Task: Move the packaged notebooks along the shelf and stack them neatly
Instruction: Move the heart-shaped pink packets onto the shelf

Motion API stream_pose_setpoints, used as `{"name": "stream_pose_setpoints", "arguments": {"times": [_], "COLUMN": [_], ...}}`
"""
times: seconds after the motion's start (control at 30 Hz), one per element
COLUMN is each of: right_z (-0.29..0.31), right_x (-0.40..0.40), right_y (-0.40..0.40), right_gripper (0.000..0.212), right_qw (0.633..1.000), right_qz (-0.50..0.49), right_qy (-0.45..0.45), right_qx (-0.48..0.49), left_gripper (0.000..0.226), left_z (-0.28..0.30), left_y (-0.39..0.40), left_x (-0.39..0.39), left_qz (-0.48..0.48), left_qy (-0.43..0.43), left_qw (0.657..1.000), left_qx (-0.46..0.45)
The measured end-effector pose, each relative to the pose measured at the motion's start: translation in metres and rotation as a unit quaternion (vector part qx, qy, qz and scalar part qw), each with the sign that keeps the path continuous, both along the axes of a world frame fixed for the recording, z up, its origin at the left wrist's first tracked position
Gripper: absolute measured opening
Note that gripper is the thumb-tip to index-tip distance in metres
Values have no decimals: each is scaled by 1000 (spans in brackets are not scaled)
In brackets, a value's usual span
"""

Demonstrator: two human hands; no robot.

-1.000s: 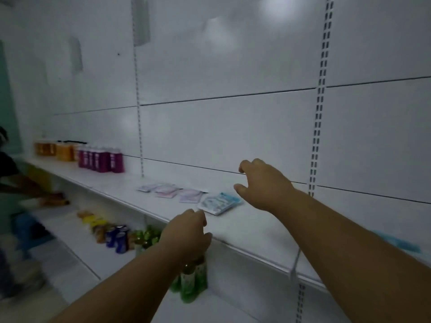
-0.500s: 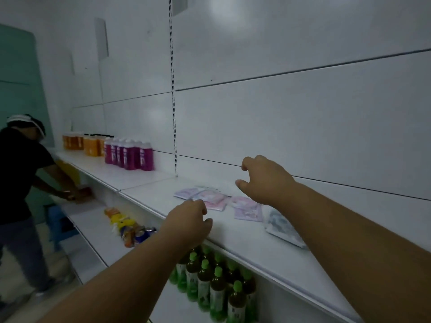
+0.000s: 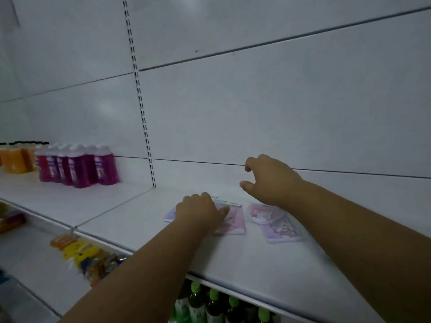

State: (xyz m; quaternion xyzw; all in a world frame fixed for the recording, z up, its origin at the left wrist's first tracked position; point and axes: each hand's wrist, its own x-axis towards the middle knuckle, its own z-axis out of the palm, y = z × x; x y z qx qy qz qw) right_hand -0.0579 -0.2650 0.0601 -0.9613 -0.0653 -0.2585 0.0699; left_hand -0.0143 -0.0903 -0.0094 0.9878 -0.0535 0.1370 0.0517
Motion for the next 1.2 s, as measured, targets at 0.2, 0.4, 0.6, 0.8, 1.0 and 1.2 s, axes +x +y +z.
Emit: {"name": "stream_pose_setpoints", "arguments": {"times": [0.2,0.4,0.6,0.8,1.0,1.2], "right_z": [-17,-45,-63,-65,-56,-20], "right_x": [11,6,18,31,21,-18], "right_y": [8,17,27,33,41,28], "right_gripper": [41,39,52,51,54,42], "right_qw": [995,973,930,901,934,908], "right_qz": [-99,-214,-330,-393,-300,-212], "right_qy": [15,66,152,165,8,-172], "right_qx": [20,46,50,83,196,318], "left_gripper": [68,69,61,27,31,34], "left_z": [-3,26,57,55,53,49], "left_y": [-3,18,33,42,47,25], "left_x": [30,32,27,22,24,9], "left_qz": [-69,-202,-263,-267,-261,-275], "left_qy": [-22,-26,-18,44,88,118], "left_qw": [997,915,757,676,618,628], "left_qx": [15,-349,-598,-686,-736,-719]}}
